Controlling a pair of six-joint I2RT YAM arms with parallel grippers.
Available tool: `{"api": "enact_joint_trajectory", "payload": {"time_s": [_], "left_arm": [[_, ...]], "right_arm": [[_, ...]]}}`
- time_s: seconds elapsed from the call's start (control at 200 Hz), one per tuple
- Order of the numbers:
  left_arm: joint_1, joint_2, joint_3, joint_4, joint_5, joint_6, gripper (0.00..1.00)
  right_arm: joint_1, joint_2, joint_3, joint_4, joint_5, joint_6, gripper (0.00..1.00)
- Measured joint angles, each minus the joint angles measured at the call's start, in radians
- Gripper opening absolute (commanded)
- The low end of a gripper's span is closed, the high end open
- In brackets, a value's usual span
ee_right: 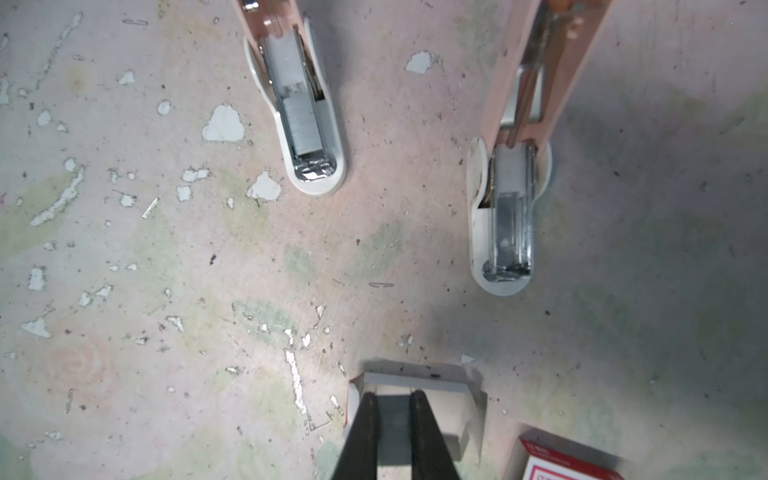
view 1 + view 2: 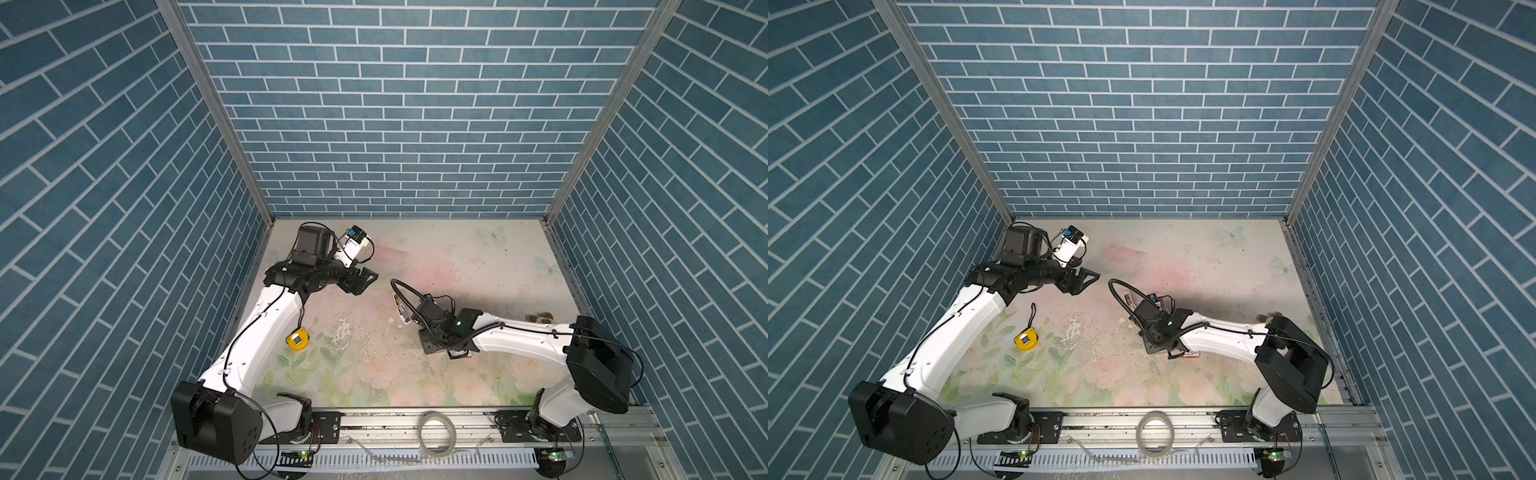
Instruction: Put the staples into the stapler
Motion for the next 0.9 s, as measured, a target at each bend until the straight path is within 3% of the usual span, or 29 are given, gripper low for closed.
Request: {"api": "enact_joint_trajectory", "payload": {"time_s": [0.5, 0.9], "left_arm": [[0.000, 0.000, 0.000, 0.000, -0.003, 0.000, 0.83], [0.000, 0.026, 0.018, -0.005, -0.003, -0.004, 0.82]], "right_arm": [[-0.155, 0.005, -0.002, 0.226, -0.012, -0.131, 0.02], [-0.197, 0.005, -0.090, 0.347, -0.010, -0.224, 0.02]]}}
